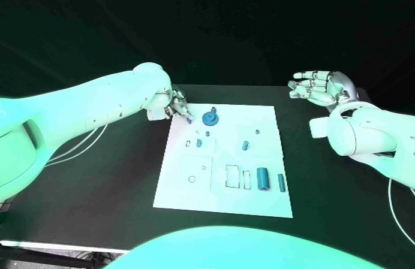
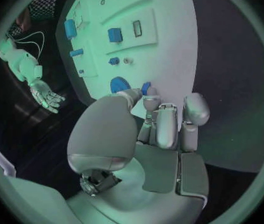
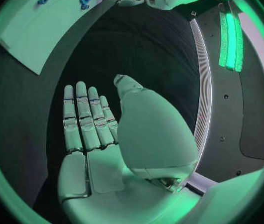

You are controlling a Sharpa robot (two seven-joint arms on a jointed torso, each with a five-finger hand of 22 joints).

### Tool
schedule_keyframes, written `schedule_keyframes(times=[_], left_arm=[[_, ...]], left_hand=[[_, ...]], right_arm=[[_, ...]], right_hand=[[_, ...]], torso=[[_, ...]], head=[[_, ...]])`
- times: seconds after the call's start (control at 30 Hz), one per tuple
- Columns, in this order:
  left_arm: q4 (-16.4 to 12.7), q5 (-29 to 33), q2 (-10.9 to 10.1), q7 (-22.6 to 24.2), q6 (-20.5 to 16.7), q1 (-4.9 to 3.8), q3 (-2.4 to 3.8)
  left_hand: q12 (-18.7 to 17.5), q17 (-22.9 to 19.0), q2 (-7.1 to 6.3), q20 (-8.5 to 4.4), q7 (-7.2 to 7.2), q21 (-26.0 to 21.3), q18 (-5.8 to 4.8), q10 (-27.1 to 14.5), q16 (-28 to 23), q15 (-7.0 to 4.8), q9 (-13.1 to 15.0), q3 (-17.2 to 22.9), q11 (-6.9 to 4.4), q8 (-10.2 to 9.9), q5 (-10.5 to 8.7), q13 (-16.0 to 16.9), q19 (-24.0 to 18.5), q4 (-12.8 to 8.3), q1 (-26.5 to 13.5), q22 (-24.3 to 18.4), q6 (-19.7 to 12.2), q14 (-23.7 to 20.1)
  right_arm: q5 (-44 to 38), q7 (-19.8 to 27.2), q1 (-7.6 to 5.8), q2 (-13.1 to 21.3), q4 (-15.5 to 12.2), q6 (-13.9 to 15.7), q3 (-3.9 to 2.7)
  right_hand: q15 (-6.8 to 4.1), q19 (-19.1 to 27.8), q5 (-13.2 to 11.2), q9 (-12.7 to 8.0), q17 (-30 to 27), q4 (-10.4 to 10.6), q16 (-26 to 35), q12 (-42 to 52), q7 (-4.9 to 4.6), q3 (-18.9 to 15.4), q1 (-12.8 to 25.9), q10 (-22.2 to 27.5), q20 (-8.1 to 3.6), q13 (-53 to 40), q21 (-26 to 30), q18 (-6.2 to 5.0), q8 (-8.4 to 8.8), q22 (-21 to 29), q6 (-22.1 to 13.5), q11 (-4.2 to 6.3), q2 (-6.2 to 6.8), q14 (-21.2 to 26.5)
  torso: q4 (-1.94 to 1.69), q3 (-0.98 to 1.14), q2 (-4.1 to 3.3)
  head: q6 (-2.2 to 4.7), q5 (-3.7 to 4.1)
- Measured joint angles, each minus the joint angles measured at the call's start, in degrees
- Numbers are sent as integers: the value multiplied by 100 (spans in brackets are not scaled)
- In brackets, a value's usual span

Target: Assemble the parts on the task board

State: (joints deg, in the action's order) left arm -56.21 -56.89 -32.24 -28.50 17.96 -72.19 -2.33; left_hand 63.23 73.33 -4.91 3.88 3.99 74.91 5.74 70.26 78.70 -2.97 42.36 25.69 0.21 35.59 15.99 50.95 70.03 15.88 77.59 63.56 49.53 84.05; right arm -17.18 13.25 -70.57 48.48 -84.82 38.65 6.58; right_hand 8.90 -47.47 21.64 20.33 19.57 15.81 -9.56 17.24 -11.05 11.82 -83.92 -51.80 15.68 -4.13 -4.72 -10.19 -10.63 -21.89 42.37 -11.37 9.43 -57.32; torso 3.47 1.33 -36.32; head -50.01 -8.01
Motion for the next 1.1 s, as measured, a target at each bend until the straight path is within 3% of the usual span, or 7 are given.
schedule_keyframes(times=[0.27, 0.53, 0.67, 0.7, 0.73, 1.1], left_arm=[[-28, 83, -44, 26, -27, 3, -1], [-254, 204, -233, 34, -101, 6, 2], [-543, 307, -436, 50, -185, 6, 4], [-608, 330, -482, 54, -203, 6, 5], [-679, 352, -530, 58, -221, 6, 5], [-1605, 513, -1125, 121, -446, 3, 8]], left_hand=[[0, -1, -110, 0, 51, 31, 0, 0, 0, 0, 246, 331, 0, 99, 40, -74, 0, 304, 66, 38, -90, 0], [44, 99, -539, -61, 61, 155, -1, 42, 78, 1, 403, 1086, -1, 146, 107, -42, 61, 62, -363, 184, -76, 0], [152, 163, -706, -92, 8, 272, -1, 209, 161, -41, 443, 1086, -63, 179, 275, 110, 175, 62, -531, 349, 78, -1], [200, 163, -758, -108, 3, 310, 0, 269, 161, -41, 445, 1385, -61, 179, 333, 164, 233, -236, -615, 402, 113, -1], [221, 163, -781, -114, 5, 332, 0, 300, 161, -41, 445, 1404, -70, 179, 388, 191, 257, -255, -656, 434, 143, -1], [333, 162, -842, -143, -53, 442, -2, 465, 161, -81, 481, 1380, -110, 162, 791, 379, 370, -282, -838, 634, 305, -1]], right_arm=[[0, 0, 0, -6, 6, -3, 0], [0, 0, 0, -10, 17, -7, 0], [1, 1, 0, -7, 22, -9, 1], [1, 1, 0, -6, 22, -9, 1], [1, 1, 0, -5, 23, -9, 1], [3, 0, 0, 14, 21, -10, 1]], right_hand=[[0, 0, 32, -5, -13, 15, 24, 0, 0, 15, 0, 0, 0, 13, 0, 0, 0, 18, 0, 0, 0, 0], [0, 0, 67, -11, -18, 15, 24, 0, 0, 15, 0, 0, 0, 13, -1, 0, -23, 23, 0, 0, 0, 0], [0, 0, 67, -10, -18, 15, 23, 0, 0, 15, 0, 0, 0, 18, -1, 0, -23, 23, 0, 0, 0, 0], [0, 0, 67, -10, -18, 15, 23, 0, 0, 15, 0, 0, 0, 17, -1, 0, -23, 23, 0, 0, 0, 0], [0, 0, 67, -10, -18, 15, 23, 0, 0, 15, 0, 0, 0, 18, -1, 0, -23, 23, 0, 0, 0, 0], [0, 0, 98, -10, -18, -1, 23, 0, 0, 31, 0, 0, 0, 17, -3, 0, -22, 36, 0, 0, 0, 0]], torso=[[-1, 1, 2], [-7, 3, 10], [-9, 3, 13], [-10, 3, 13], [-12, 3, 14], [-28, 12, 30]], head=[[0, -5], [0, -18], [0, -29], [0, -31], [0, -34], [0, -49]])
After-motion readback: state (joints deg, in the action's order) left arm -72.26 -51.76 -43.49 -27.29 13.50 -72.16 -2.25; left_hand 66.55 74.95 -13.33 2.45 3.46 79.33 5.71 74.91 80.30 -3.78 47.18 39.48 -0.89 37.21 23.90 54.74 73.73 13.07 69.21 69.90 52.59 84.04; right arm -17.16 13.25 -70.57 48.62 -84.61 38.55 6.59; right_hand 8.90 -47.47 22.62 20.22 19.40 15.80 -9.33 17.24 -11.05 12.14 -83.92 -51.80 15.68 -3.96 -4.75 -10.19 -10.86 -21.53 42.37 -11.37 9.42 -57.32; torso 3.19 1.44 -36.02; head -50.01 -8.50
